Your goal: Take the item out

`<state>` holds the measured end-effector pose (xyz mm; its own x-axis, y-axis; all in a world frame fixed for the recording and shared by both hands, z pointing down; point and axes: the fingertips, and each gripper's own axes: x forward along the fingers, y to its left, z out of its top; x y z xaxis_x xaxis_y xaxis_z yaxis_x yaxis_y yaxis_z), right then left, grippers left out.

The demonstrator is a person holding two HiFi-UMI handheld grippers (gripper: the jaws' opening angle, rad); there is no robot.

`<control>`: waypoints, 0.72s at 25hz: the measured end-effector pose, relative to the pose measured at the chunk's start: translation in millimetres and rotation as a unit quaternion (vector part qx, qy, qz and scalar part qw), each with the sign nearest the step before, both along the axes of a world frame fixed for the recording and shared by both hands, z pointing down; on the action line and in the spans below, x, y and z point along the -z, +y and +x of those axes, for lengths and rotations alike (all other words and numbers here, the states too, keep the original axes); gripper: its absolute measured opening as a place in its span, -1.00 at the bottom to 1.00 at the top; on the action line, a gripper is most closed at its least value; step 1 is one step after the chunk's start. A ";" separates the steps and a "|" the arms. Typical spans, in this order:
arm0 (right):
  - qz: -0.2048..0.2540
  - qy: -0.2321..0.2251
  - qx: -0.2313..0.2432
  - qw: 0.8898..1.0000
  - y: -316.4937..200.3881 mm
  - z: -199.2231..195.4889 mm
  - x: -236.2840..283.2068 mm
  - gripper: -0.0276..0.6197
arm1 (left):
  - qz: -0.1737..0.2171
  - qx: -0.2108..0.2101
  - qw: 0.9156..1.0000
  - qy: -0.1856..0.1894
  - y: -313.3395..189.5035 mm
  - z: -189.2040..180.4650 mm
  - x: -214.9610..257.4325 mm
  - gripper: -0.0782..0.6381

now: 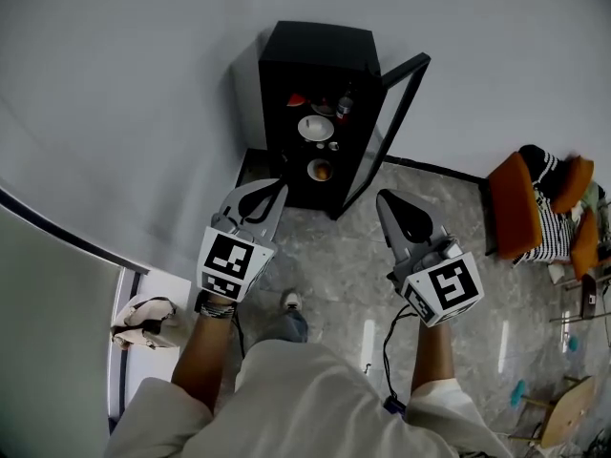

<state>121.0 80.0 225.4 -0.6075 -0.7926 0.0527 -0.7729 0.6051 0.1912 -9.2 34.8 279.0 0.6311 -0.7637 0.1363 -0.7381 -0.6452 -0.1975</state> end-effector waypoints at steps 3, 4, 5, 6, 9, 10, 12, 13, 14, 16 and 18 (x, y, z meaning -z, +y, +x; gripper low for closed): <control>0.000 0.003 -0.007 1.000 -27.4 -3.3 -0.4 -0.89 | -0.006 -0.003 1.000 -0.004 -27.3 -3.2 -2.4 -0.76; 0.002 0.005 -0.012 1.000 -35.7 -4.0 -1.1 -0.89 | -0.008 -0.003 1.000 -0.005 -34.8 -4.5 -3.9 -0.76; 0.005 0.008 -0.017 1.000 -43.8 -5.0 -2.2 -0.89 | -0.011 -0.004 1.000 -0.005 -41.9 -6.1 -5.7 -0.76; 0.007 0.013 -0.021 1.000 -52.0 -6.2 -3.9 -0.89 | -0.013 -0.004 1.000 -0.005 -49.0 -7.9 -7.8 -0.76; 0.002 0.028 -0.027 0.999 -77.6 -11.2 -12.9 -0.89 | -0.022 -0.004 1.000 -0.005 -71.3 -13.5 -15.3 -0.76; -0.003 0.031 -0.026 0.999 -86.8 -13.4 -16.2 -0.89 | -0.026 -0.004 1.000 -0.005 -79.4 -16.0 -17.8 -0.76; -0.010 0.040 -0.026 0.999 -106.0 -18.5 -22.7 -0.89 | -0.033 -0.002 0.999 -0.005 -96.4 -21.9 -22.6 -0.76; -0.012 0.046 -0.027 0.998 -116.1 -20.9 -26.0 -0.89 | -0.037 -0.001 0.999 -0.005 -105.2 -25.0 -25.0 -0.76; -0.014 0.053 -0.030 0.998 -126.6 -23.1 -29.3 -0.89 | -0.040 0.000 0.999 -0.005 -114.0 -28.1 -27.3 -0.76; -0.015 0.062 -0.037 0.997 -147.6 -27.5 -35.2 -0.89 | -0.044 -0.001 0.999 -0.004 -130.0 -34.0 -31.4 -0.76; -0.016 0.062 -0.046 0.997 -167.8 -30.7 -41.3 -0.89 | -0.044 -0.004 0.999 -0.005 -144.5 -39.8 -36.3 -0.76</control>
